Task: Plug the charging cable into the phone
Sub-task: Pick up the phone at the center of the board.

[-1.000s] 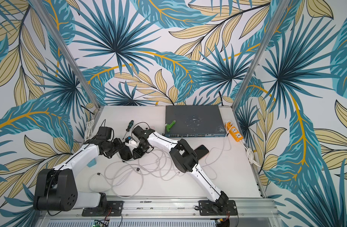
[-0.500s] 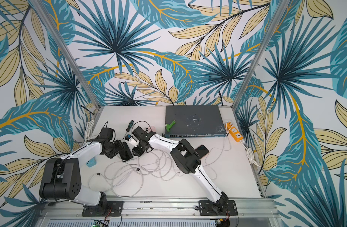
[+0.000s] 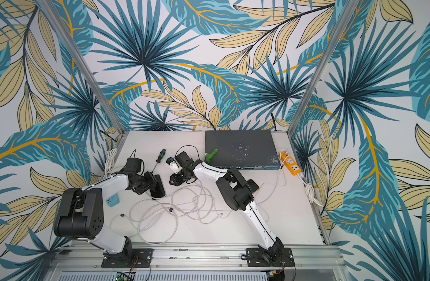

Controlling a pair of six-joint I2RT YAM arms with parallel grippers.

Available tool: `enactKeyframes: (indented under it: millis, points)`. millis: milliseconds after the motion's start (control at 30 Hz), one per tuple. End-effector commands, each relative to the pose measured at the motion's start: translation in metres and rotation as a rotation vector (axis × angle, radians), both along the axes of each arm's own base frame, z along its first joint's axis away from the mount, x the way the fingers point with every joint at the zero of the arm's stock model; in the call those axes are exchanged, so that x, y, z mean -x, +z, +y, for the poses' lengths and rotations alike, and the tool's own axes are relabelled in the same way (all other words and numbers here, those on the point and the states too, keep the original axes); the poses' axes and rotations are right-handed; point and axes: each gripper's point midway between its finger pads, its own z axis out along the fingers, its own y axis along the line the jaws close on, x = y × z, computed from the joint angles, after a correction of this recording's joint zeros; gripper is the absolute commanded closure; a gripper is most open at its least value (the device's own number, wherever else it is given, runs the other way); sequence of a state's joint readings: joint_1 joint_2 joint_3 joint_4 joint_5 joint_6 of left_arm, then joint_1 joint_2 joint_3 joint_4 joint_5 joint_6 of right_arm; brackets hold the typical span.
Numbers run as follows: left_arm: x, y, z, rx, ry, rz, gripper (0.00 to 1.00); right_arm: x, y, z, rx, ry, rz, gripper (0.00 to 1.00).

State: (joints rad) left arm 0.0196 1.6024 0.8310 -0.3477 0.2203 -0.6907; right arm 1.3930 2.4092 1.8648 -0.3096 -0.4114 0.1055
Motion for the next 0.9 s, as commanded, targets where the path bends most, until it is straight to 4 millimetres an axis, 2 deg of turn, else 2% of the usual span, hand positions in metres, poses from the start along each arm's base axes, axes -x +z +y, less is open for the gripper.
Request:
enactKeyframes:
  millis: [0, 133, 333, 433, 633, 867]
  points:
    - [0.009, -0.021, -0.018, 0.099, -0.033, 0.044, 0.41, 0.001, -0.054, -0.022, 0.156, -0.074, 0.075, 0.64]
    - [0.013, -0.015, -0.049, 0.213, -0.109, 0.01, 0.42, 0.016, -0.047, -0.023, 0.144, -0.055, 0.178, 0.64]
    - [0.022, -0.009, -0.084, 0.332, -0.195, -0.025, 0.42, 0.02, -0.055, -0.022, 0.165, -0.08, 0.254, 0.68]
    - [0.026, -0.008, -0.091, 0.374, -0.22, -0.035, 0.42, 0.016, -0.06, -0.023, 0.175, -0.108, 0.283, 0.69]
    - [0.034, 0.0, -0.107, 0.483, -0.281, -0.07, 0.42, -0.007, -0.059, -0.023, 0.135, -0.167, 0.326, 0.69]
    - [0.007, 0.032, -0.118, 0.574, -0.298, -0.201, 0.42, -0.003, -0.062, -0.025, 0.145, -0.153, 0.354, 0.69]
